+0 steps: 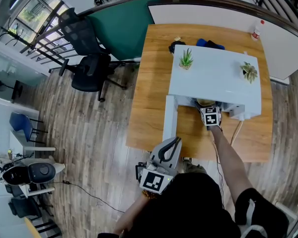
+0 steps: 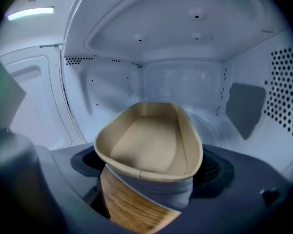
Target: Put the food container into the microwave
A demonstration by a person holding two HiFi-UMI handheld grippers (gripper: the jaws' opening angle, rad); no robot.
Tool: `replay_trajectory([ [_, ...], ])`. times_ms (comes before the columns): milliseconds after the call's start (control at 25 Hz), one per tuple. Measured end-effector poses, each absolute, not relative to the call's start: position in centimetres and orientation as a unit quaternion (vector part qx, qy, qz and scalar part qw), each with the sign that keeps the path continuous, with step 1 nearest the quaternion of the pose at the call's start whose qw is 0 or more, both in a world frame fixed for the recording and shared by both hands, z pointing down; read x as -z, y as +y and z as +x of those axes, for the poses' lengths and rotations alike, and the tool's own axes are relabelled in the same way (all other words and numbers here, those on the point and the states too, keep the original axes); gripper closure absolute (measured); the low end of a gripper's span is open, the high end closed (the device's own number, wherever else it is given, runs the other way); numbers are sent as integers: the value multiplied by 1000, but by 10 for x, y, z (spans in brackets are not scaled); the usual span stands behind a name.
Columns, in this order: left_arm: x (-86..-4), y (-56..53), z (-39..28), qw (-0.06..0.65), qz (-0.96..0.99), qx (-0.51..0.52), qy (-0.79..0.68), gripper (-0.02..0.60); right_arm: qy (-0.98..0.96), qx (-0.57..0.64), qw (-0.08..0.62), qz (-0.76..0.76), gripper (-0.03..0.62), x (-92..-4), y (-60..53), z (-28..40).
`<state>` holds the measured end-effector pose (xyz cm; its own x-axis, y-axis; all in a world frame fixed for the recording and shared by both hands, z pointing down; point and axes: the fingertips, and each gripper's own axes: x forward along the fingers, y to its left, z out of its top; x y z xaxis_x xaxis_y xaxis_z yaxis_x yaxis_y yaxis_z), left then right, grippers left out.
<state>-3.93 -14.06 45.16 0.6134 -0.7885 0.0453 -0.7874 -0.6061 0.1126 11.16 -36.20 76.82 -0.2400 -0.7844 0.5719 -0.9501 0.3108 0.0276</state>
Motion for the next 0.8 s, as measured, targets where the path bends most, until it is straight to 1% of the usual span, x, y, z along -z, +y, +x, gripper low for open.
replay_trajectory([
  [400,-452,-138,-42,64,893,5,-445,546,-766,-185,247,564,46,-770,-369,112],
  [600,-450,-138,-46,65,890,8,-451,546,-775,-175,261,548,34,-772,-367,106],
  [800,-452,-138,-46,68,890,6,-450,545,-785,-174,248,541,23,-762,-359,102],
])
